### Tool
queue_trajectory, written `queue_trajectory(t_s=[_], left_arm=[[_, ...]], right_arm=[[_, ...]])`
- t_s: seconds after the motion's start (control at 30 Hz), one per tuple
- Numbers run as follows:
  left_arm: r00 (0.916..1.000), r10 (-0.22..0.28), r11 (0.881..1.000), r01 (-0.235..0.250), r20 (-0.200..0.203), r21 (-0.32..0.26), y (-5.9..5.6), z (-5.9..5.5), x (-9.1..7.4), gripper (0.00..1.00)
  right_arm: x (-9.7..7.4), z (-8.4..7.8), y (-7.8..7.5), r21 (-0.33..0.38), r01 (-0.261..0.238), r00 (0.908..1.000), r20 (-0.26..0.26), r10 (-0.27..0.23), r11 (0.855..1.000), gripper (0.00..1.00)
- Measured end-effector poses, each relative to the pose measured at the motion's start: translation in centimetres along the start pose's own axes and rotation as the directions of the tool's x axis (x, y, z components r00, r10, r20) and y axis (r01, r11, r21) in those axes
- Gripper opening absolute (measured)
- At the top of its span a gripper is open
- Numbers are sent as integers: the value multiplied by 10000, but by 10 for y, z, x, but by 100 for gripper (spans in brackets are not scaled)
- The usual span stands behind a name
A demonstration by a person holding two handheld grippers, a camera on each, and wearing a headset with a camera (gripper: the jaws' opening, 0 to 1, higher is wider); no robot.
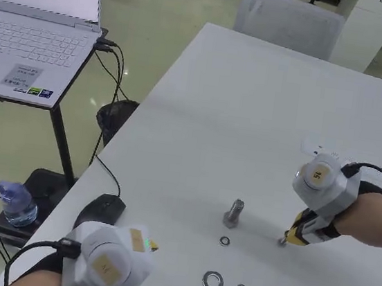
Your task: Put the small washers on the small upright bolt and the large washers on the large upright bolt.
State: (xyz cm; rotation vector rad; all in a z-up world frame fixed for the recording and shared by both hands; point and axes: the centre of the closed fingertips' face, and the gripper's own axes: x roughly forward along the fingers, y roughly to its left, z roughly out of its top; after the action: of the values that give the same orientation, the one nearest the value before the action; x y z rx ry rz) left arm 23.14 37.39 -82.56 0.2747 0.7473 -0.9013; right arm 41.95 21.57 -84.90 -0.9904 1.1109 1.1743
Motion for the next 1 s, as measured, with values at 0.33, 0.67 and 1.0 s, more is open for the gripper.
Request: queue_trajectory(t_s=[0.33, 0.67, 1.0], left_arm=[[9999, -111, 9999, 110, -88, -98, -3, -3, 0, 81], [9998, -142, 9998, 140, -136, -118, -4, -7, 0, 80], [9997, -171, 9998, 168, -193, -145, -6, -9, 1, 79]], right_arm=[[15, -3, 4, 2, -179, 9998, -125, 179, 9998, 13], [22, -5, 4, -50, -138, 9998, -174, 137, 9999, 13], [24, -7, 5, -64, -88, 9997, -221, 87, 9999, 13]])
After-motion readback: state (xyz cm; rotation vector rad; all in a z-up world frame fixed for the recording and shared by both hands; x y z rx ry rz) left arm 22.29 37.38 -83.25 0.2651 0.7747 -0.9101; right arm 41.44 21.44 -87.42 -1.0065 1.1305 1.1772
